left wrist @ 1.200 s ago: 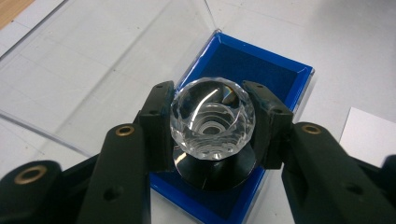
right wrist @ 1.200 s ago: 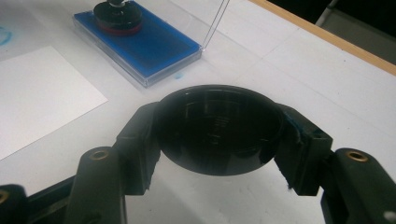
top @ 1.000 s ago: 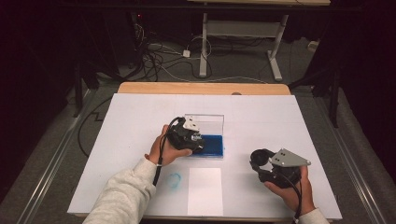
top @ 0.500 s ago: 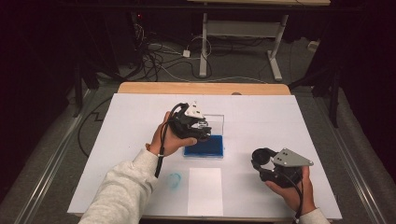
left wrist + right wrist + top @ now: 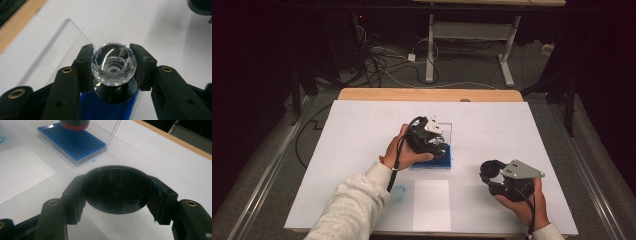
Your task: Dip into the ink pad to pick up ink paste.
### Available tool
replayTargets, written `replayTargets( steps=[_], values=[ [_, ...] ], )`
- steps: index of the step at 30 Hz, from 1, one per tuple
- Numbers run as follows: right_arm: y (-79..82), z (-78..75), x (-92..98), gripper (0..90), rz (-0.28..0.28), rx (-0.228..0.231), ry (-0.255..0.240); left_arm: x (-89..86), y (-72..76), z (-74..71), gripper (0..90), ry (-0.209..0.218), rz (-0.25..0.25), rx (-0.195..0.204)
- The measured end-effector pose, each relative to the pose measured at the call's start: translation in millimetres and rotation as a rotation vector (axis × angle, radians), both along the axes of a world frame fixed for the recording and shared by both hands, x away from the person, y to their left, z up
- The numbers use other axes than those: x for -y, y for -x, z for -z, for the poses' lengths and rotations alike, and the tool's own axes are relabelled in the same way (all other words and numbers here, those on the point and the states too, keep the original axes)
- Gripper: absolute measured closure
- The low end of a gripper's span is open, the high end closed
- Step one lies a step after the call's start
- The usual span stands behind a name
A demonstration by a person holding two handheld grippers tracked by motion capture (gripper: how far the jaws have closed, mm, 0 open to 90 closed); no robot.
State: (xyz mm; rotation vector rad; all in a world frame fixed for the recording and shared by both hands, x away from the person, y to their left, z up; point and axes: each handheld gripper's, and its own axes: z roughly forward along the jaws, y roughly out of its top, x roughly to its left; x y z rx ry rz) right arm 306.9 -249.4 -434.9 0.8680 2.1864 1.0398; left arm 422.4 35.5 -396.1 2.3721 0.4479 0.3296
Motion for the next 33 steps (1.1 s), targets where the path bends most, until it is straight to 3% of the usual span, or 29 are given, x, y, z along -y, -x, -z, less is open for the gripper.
replayTargets(
  steps=[1, 3, 4, 6, 12, 20, 26, 33],
  values=[
    [-0.2, 0.2, 0.0, 38.2, 0.0, 0.0, 0.001, 1.2, -0.9, 3.7, 55.1, -0.019, -0.01, 0.005],
    [-0.3, 0.5, 0.0, 38.2, -0.003, -0.003, 0.003, 1.7, -3.9, 11.0, 55.1, -0.012, 0.001, -0.026],
    [-0.2, 0.6, -0.1, 38.2, -0.003, -0.004, 0.003, 2.6, -4.2, 13.8, 55.1, -0.024, -0.01, -0.017],
    [-0.3, 0.7, 0.0, 38.2, -0.004, -0.003, 0.005, 3.4, -5.4, 18.6, 55.1, -0.015, -0.004, -0.037],
    [-0.9, 1.7, 0.0, 38.2, -0.002, -0.005, 0.008, 7.3, -4.3, 26.2, 55.1, -0.032, -0.008, -0.03],
    [-0.6, 2.2, -1.2, 38.2, -0.007, -0.01, 0.011, 2.8, -2.7, 31.3, 55.1, 0.001, -0.015, -0.026],
    [0.0, 1.9, -2.8, 38.2, -0.011, -0.008, 0.017, 4.0, -1.1, 31.2, 55.2, -0.009, -0.018, -0.02],
    [0.1, 1.8, -2.4, 38.2, -0.007, -0.006, 0.019, 2.1, -2.3, 33.5, 55.2, 0.02, -0.028, -0.026]
  ],
)
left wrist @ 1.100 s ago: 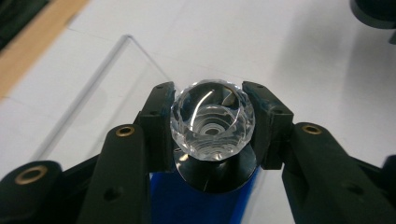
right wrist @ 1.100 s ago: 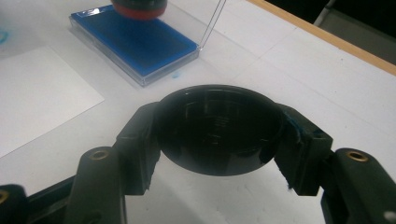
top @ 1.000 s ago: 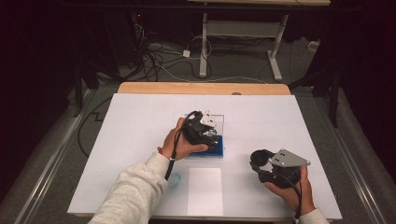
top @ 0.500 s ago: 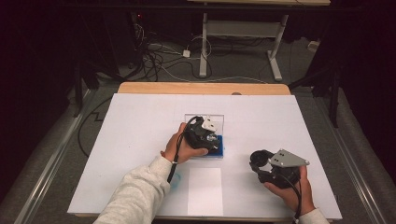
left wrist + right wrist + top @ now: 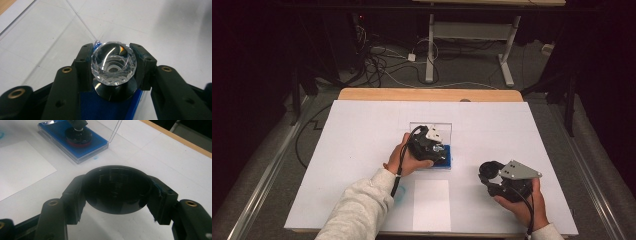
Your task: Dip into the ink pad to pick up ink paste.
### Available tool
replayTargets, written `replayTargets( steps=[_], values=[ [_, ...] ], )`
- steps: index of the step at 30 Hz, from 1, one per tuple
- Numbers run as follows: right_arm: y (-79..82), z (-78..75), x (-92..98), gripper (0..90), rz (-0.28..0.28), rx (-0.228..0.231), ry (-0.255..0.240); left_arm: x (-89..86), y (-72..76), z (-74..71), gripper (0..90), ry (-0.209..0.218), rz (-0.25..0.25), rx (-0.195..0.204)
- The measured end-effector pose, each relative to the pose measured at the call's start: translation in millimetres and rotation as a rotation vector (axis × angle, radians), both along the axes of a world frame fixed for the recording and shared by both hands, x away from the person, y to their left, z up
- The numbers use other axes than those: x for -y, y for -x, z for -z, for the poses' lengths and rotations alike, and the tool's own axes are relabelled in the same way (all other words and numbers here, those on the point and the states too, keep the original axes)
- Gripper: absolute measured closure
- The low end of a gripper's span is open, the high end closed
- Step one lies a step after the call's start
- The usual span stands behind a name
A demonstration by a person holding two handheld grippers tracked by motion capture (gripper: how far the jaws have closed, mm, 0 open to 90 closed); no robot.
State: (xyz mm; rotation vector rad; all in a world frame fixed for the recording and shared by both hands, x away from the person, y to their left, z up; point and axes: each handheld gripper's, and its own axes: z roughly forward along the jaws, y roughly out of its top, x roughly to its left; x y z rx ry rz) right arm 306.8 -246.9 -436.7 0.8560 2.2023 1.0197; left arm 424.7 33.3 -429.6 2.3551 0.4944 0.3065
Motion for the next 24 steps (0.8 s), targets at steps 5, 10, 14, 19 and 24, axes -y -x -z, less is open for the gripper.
replayTargets(
  steps=[5, 10, 14, 19, 24],
  values=[
    [0.0, -0.4, 0.0, 38.2, -0.001, 0.004, 0.002, 2.7, 3.8, -1.2, 55.2, -0.029, 0.0, 0.019],
    [-0.1, -0.4, -0.2, 38.2, 0.0, 0.004, 0.003, 1.8, 2.5, -1.8, 55.2, -0.032, 0.006, 0.011],
    [-0.5, 0.5, 0.4, 38.2, 0.006, -0.002, 0.005, 1.7, 2.3, -1.9, 55.2, -0.032, 0.006, 0.009],
    [-0.4, 0.3, 0.2, 38.2, 0.006, -0.001, 0.004, 2.2, 2.3, -2.2, 55.2, -0.036, 0.006, 0.009],
    [-0.7, 0.7, 0.3, 38.2, 0.003, -0.002, 0.006, 2.4, 2.5, -2.5, 55.2, -0.041, 0.01, 0.011]
  ],
)
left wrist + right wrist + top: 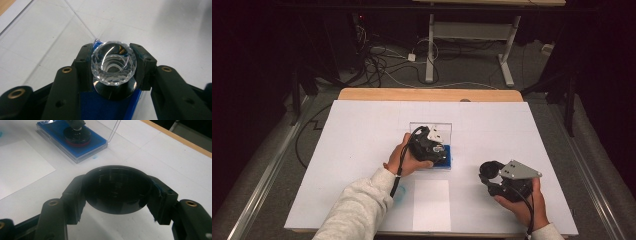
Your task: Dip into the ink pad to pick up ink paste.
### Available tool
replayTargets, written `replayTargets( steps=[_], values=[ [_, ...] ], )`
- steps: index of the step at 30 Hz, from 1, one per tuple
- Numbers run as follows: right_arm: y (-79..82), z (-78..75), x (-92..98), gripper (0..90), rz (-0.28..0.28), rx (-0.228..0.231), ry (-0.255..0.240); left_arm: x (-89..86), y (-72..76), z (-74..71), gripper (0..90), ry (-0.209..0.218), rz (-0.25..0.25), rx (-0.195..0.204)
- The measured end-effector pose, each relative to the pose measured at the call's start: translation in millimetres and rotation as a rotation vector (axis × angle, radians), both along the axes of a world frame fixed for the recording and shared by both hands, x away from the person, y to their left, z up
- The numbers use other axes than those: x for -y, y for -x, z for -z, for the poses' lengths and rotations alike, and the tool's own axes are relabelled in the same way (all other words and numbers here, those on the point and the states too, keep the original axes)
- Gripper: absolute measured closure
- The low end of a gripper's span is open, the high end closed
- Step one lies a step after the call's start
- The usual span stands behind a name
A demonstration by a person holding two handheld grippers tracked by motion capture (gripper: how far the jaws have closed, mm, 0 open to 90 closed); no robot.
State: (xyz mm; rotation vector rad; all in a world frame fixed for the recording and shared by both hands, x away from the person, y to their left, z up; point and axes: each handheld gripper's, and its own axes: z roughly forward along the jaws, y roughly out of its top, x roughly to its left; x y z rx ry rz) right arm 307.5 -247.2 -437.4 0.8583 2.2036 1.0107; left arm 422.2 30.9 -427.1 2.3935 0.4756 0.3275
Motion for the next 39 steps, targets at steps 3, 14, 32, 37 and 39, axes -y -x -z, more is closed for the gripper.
replayTargets(
  steps=[3, 14, 32, 37, 39],
  values=[
    [0.0, -0.1, 0.0, 38.2, 0.0, -0.001, -0.001, -0.7, -0.6, 0.4, 55.2, 0.005, 0.001, -0.004],
    [0.7, -0.9, -0.3, 38.2, 0.0, 0.005, -0.003, -0.5, 0.0, 0.6, 55.1, 0.004, -0.005, 0.0],
    [1.2, -1.5, 0.8, 38.2, -0.011, 0.01, -0.012, 2.2, 5.1, -2.3, 55.2, -0.03, -0.003, 0.033],
    [1.5, -1.3, -0.1, 38.2, -0.017, 0.01, -0.005, 0.7, 6.3, -5.0, 55.2, -0.004, -0.001, 0.037],
    [1.6, -1.6, -0.1, 38.2, -0.018, 0.011, -0.005, -0.4, 8.9, -8.9, 55.2, 0.001, 0.006, 0.049]
  ],
)
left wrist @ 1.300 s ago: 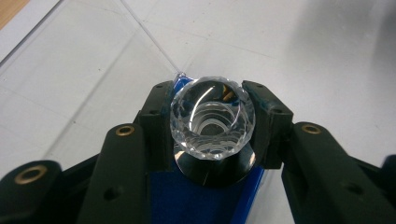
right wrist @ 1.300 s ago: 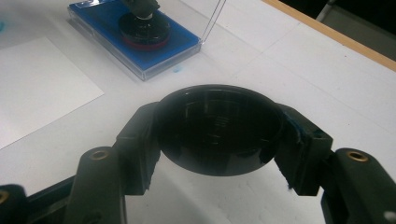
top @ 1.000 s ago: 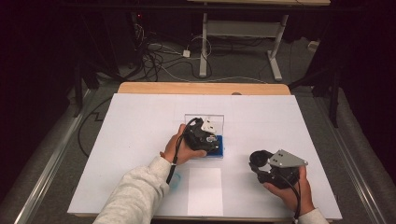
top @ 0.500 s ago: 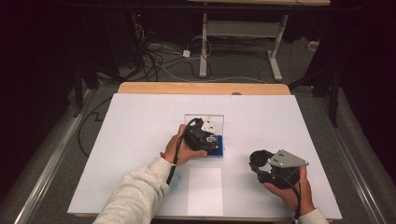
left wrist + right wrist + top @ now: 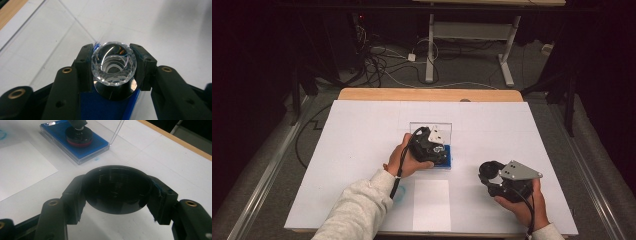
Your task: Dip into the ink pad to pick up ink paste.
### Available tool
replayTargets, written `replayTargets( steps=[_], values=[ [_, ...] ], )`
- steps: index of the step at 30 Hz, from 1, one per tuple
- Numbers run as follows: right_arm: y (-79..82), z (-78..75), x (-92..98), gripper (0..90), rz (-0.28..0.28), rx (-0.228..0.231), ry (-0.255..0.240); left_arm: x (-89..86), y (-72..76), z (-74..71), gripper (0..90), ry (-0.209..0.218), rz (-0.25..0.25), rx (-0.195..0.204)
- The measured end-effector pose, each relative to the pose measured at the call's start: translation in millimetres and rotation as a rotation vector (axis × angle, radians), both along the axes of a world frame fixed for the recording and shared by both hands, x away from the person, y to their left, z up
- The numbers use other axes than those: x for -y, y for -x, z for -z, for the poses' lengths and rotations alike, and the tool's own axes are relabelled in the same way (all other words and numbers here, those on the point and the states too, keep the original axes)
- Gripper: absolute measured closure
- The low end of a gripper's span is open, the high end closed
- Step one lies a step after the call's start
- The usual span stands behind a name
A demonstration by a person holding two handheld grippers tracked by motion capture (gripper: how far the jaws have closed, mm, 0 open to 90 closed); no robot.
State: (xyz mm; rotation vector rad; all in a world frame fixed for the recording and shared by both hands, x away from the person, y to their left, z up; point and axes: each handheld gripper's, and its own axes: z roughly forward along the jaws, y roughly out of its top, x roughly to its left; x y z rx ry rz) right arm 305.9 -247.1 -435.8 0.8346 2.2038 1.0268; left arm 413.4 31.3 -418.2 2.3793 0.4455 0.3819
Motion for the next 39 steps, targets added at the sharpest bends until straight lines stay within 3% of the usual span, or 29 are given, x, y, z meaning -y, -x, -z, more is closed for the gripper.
replayTargets(
  steps=[8, 11, 15, 17, 21, 39],
  values=[
    [0.5, -0.7, 0.3, 38.2, 0.003, 0.006, 0.0, -20.1, 5.5, -16.2, 55.2, 0.056, -0.013, 0.023],
    [0.6, -0.6, 0.3, 38.2, 0.004, 0.009, 0.0, -27.2, 8.7, -17.0, 55.2, 0.055, -0.017, 0.04],
    [1.1, -0.2, -0.4, 38.3, 0.001, 0.01, 0.004, -37.5, 12.9, -16.0, 55.2, 0.085, -0.012, 0.038],
    [1.3, -0.3, -0.8, 38.2, -0.001, 0.01, 0.003, -40.1, 16.2, -15.7, 55.2, 0.065, -0.017, 0.059],
    [2.1, -0.6, -2.7, 38.2, -0.002, 0.012, 0.003, -44.9, 20.5, -14.7, 55.2, 0.053, 0.0, 0.061],
    [4.8, -5.6, -1.0, 38.3, -0.011, 0.035, -0.003, -59.3, 43.9, -34.4, 55.2, 0.064, 0.014, 0.107]
  ],
)
